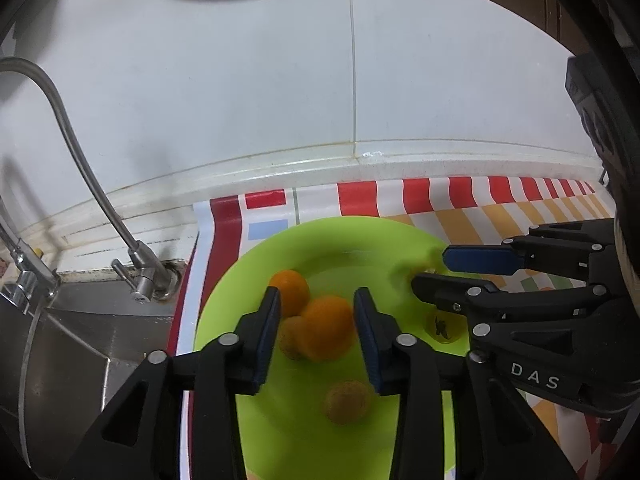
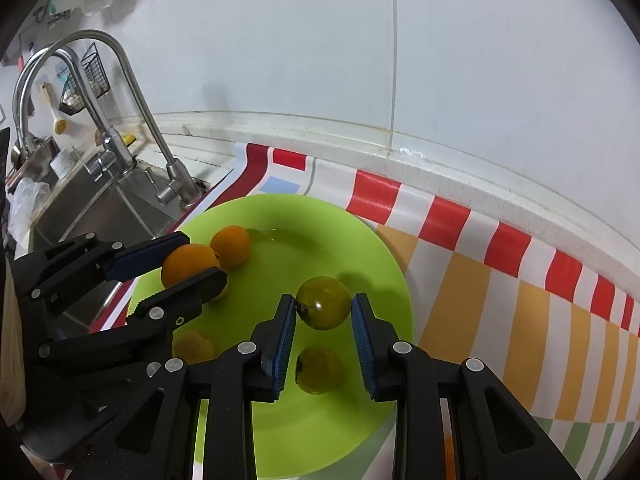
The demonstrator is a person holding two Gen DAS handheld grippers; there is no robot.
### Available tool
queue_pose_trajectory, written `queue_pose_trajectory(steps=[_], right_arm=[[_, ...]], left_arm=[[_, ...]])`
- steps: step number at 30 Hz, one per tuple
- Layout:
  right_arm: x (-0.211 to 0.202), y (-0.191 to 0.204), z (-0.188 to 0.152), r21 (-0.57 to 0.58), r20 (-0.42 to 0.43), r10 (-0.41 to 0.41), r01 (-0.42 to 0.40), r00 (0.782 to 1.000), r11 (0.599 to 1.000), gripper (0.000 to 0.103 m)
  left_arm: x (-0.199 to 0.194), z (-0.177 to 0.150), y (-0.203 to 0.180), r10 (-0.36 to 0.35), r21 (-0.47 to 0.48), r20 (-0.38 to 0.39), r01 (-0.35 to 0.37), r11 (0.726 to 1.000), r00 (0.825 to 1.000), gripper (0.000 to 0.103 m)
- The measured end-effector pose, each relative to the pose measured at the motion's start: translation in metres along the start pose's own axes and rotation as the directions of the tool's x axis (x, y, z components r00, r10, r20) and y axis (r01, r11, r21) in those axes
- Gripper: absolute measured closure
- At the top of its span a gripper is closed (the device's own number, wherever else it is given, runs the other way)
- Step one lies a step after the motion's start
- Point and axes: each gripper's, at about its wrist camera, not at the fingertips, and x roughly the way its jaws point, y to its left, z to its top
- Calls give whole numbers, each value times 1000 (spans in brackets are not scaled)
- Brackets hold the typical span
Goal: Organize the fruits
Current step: 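Carry both fruits onto the green plate and open both tools, then withdraw both open tools from the plate toward the dark plums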
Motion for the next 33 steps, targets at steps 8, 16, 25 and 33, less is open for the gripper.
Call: queue_pose_trajectory(steps=[8,16,25,33], right_arm=[[-14,-3,-8,21,22,2,-3,1000,1000,70],[-63,-11,-24,58,111,-17,11,994,998,65],[-132,-11,-56,72,220,-66,51,973,996,54],[-180,-19,-88,121,285,-116,84,952,989,52]], left_arm=[[-25,-1,-6,66,5,11,-66,998,998,57],[-72,-7,-23,62,-13,61,-61,998,996,46],[-128,-15,-53,12,-3,158,-11,1000,987,37],[-159,-21,-80,-32,12,199,30,999,979,31]])
